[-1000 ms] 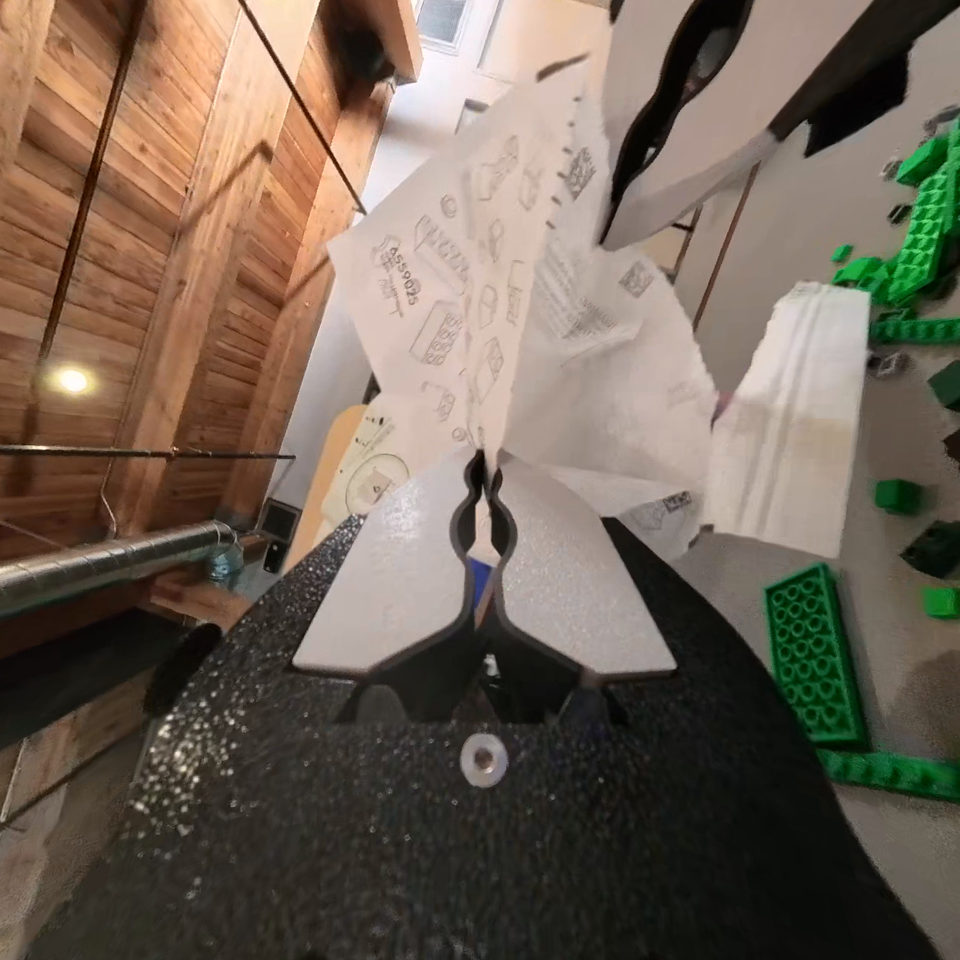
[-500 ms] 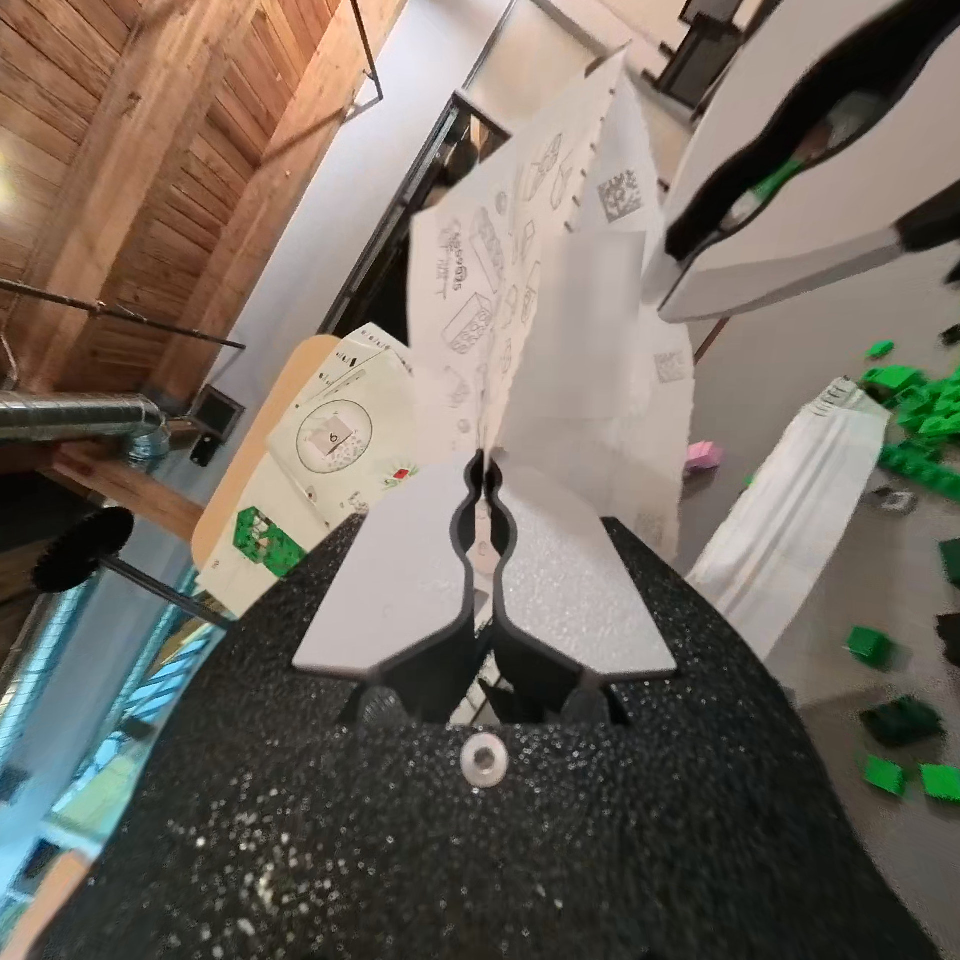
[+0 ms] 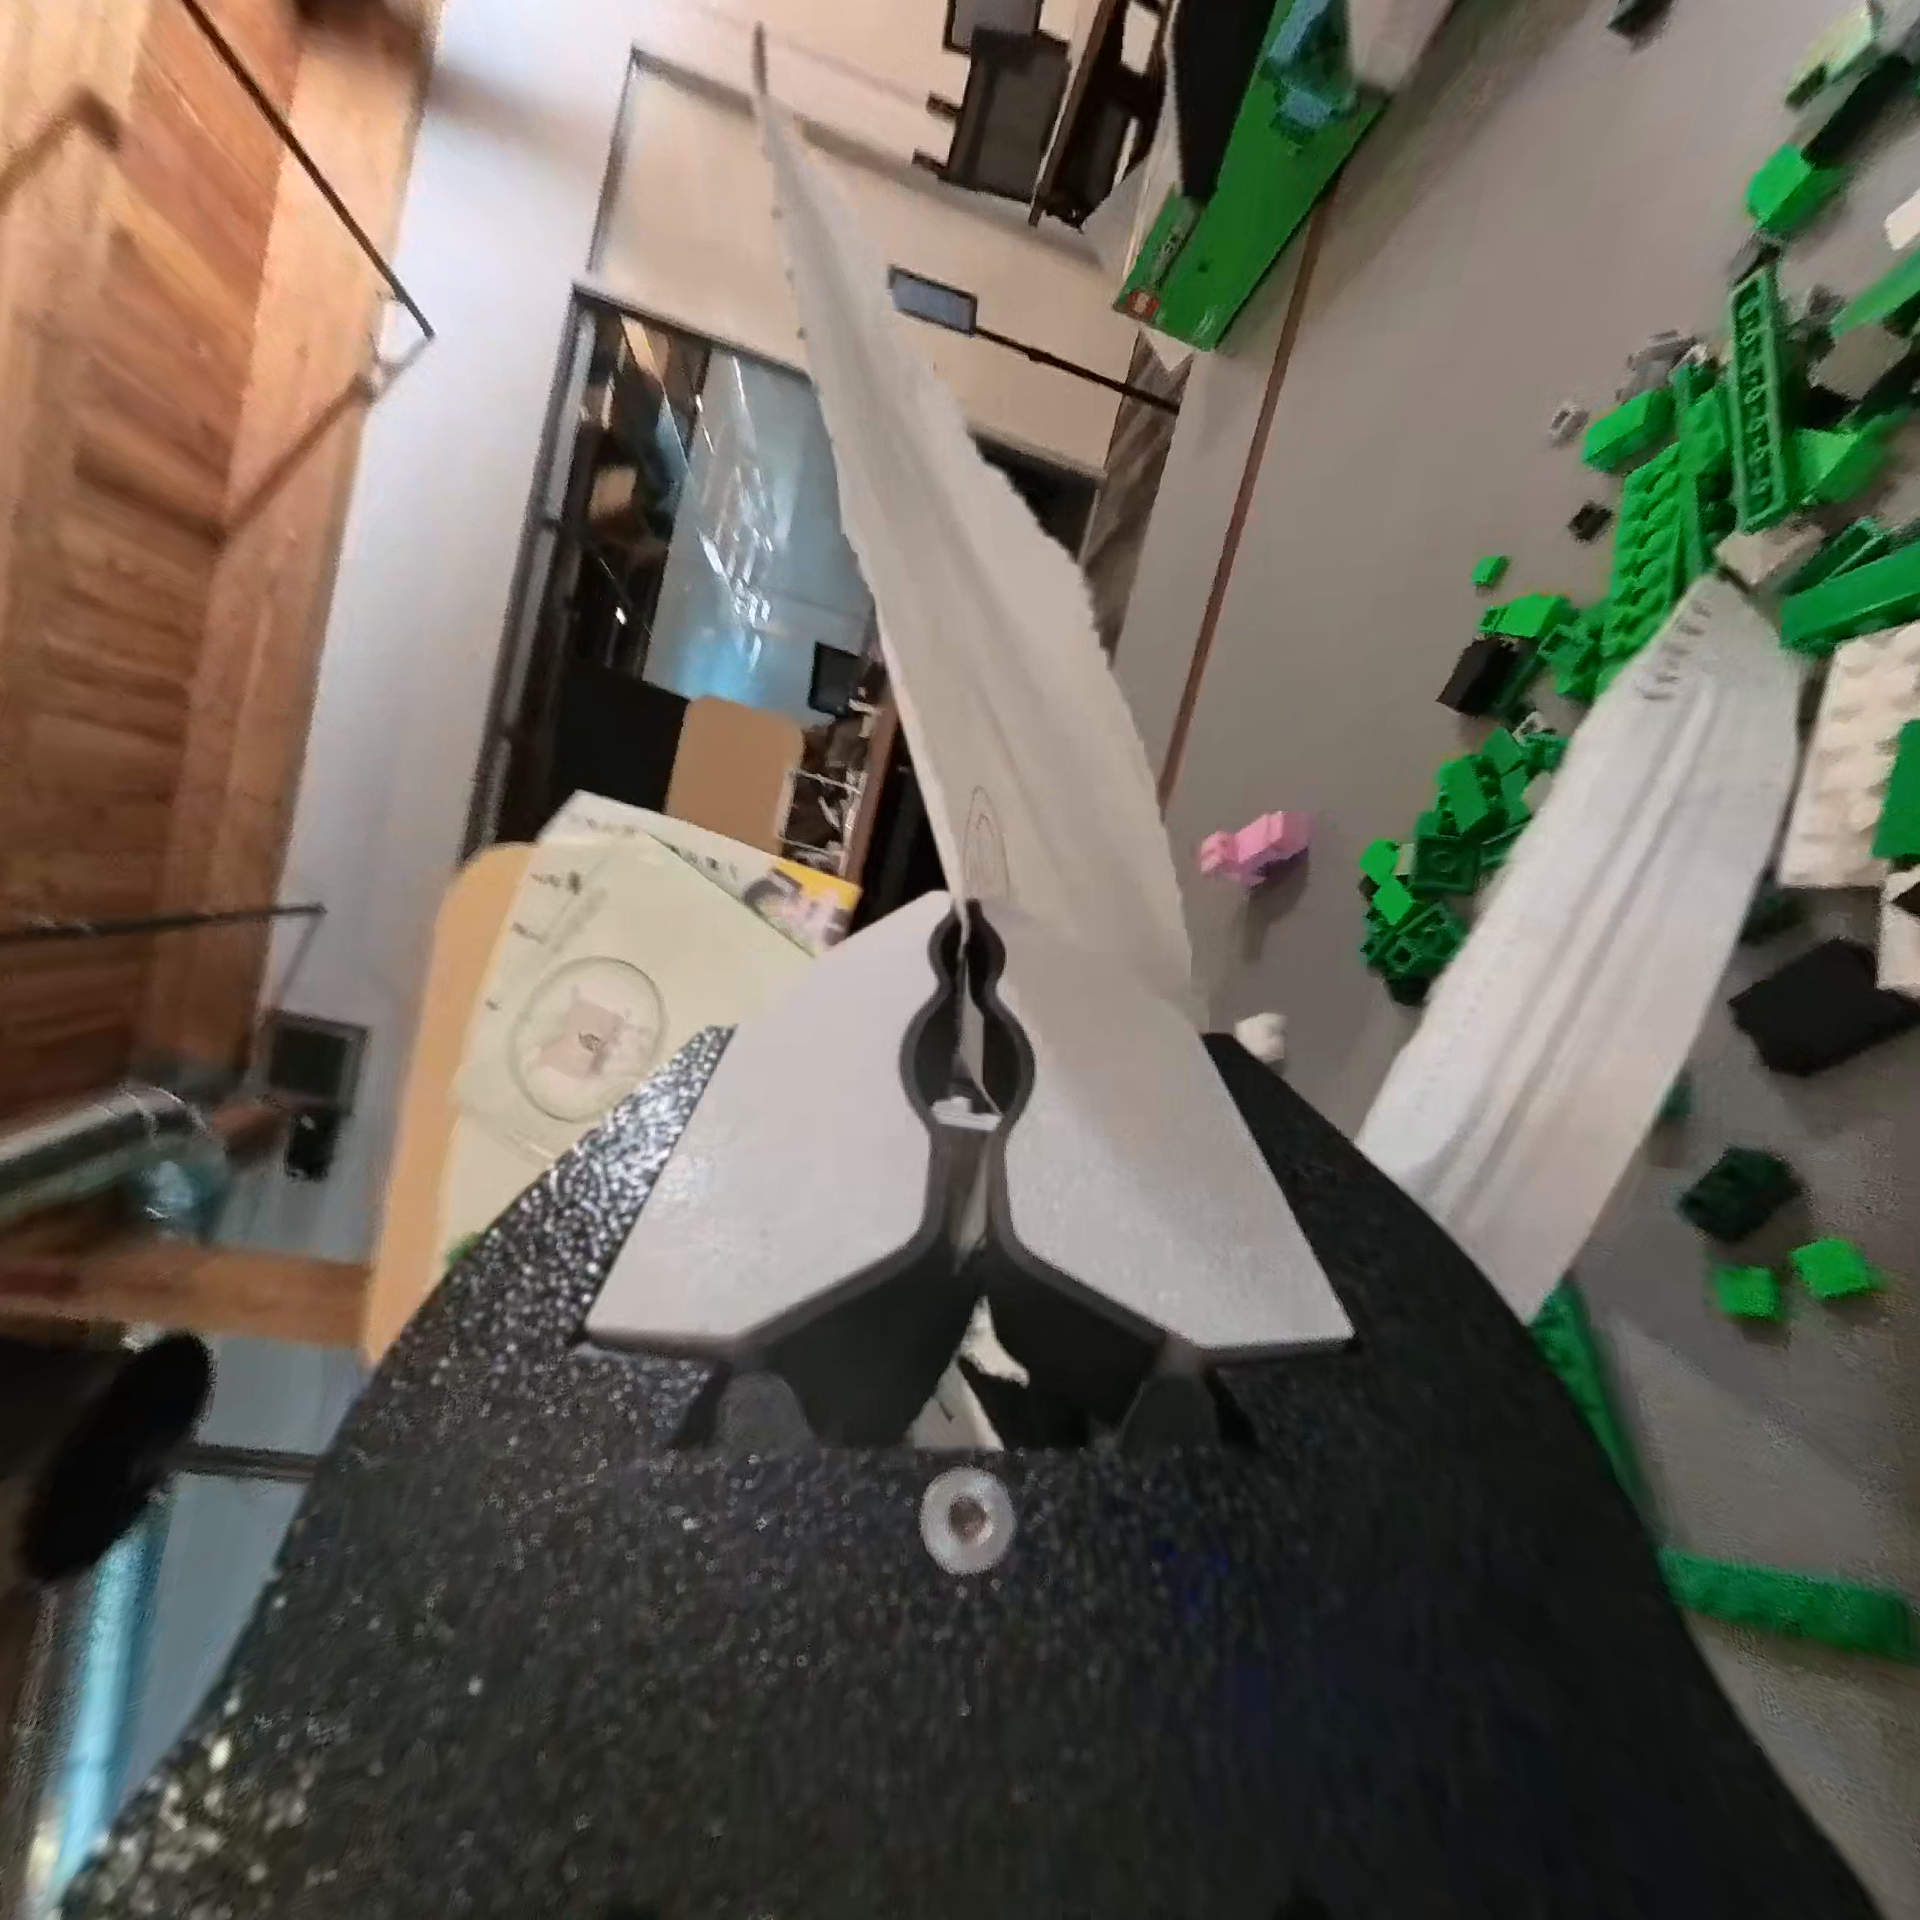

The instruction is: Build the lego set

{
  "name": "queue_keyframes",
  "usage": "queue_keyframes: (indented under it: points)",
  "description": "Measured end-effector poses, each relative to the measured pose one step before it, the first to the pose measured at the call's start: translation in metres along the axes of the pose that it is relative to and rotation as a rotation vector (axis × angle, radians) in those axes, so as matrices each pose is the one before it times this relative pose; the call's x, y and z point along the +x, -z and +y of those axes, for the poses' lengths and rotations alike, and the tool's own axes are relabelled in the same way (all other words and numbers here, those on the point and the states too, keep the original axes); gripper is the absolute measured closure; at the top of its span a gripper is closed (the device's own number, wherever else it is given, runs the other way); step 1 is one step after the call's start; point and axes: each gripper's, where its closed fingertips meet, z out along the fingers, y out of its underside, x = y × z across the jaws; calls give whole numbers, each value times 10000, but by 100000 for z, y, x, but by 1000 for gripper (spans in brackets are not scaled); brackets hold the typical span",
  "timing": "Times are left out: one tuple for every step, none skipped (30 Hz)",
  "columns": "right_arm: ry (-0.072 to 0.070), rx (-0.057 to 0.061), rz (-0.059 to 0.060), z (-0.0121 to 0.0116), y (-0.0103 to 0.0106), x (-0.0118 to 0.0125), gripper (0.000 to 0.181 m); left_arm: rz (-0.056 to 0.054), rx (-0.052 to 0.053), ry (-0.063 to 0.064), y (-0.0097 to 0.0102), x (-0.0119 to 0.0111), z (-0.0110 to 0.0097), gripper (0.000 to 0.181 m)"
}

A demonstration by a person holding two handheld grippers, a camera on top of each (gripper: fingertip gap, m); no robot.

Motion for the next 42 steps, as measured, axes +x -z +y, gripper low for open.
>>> queue_keyframes:
  points:
    - [-891,158,-453,-423,523,-210,120,24,93,-491,267,-348,-329,181]
    - [-1018,251,-486,-589,450,-193,119,20,83,-502,263,-332,-347,181]
    - [-1031,243,-511,-603,342,-187,118,77,91,-498,253,-206,-346,181]
    - [-1002,106,-412,-428,201,-63,117,83,75,-445,251,-167,-284,181]
    - [-961,-72,-255,-184,44,156,112,9,76,-367,255,-235,-272,181]
    - [-850,-158,-306,-37,-113,50,104,-40,124,-310,261,-252,-337,181]
    - [-776,-58,-306,-114,-199,31,99,16,143,-244,260,-158,-390,181]
    - [-746,85,-285,-245,-252,24,96,6,115,-205,215,-140,-392,181]
    - [-653,127,-470,-317,-296,-280,95,18,95,-236,176,-84,-386,181]
    - [-552,67,-438,-248,-321,-281,96,63,99,-224,146,36,-400,181]
    - [-424,16,-292,-178,-329,-157,98,55,63,-211,96,65,-348,181]
    - [-269,-24,-175,-125,-290,-22,103,35,27,-228,64,92,-273,181]
    - [-154,-79,-39,-34,-260,141,109,54,14,-191,15,138,-210,181]
    - [-97,-51,-73,-48,-183,65,118,77,-2,-89,-12,179,-151,181]
    - [-85,9,-204,-68,-129,-138,130,9,7,-5,-26,114,-125,181]
    - [-55,88,-197,-127,-26,-143,147,-80,17,37,-2,-3,-79,181]
    - [19,137,-119,-134,43,-63,163,-147,-29,79,-13,-91,1,181]
    - [64,113,64,-36,73,177,173,-278,-33,145,-30,-262,32,181]
    - [111,98,162,50,81,315,180,-312,-52,168,-59,-299,51,181]
    - [70,138,140,22,118,295,180,-257,-52,150,-70,-236,53,181]
    - [-36,112,23,69,106,184,180,-47,-11,192,-78,47,-20,181]
    - [-116,149,36,27,129,239,180,70,-80,267,-117,216,53,180]
    - [-107,211,54,-58,184,279,180,-21,-168,256,-111,125,214,177]
    - [-108,244,47,-156,223,271,180,-85,-212,217,-54,63,345,171]
    - [-123,251,27,-237,275,235,180,-180,-237,245,76,-94,414,161]
    - [-95,250,48,-305,293,214,180,-398,-215,457,231,-425,444,150]
    - [-38,200,53,-298,285,171,180,-387,-137,742,322,-512,380,134]
    - [22,133,39,-232,244,113,180,-197,-75,975,377,-347,357,128]
    - [56,84,9,-149,187,58,180,-67,-10,1140,364,-215,311,127]
    - [21,46,-48,-71,114,3,180,-37,-6,1142,314,-161,357,128]
    - [-27,-4,-52,23,45,21,180,-21,-73,1005,246,-70,477,129]
    - [-6,8,-106,32,17,-53,180,-88,-191,842,149,-77,657,129]
    - [-4,28,-142,22,20,-90,180,-10,-289,653,59,97,819,128]
    - [-30,-10,-79,68,19,-14,180,27,-345,592,-25,180,904,127]
    - [4,-33,-77,97,8,-11,180,41,-309,527,-64,198,856,124]
    - [21,-16,-120,69,8,-81,180,121,-246,524,-109,283,778,122]
    - [7,-13,-119,62,-6,-94,181,198,-185,627,-136,322,661,121]
    - [23,-37,-118,74,-18,-94,180,253,-109,690,-171,307,541,121]
    - [59,-34,-143,56,-47,-142,180,257,-116,674,-201,171,472,122]
    - [53,-42,-87,54,-40,-91,180,255,-157,625,-245,52,394,123]
    - [75,-34,-75,35,-49,-91,180,186,-274,587,-251,-140,417,124]
    - [60,0,-87,-16,-19,-114,180,160,-310,528,-214,-208,401,124]
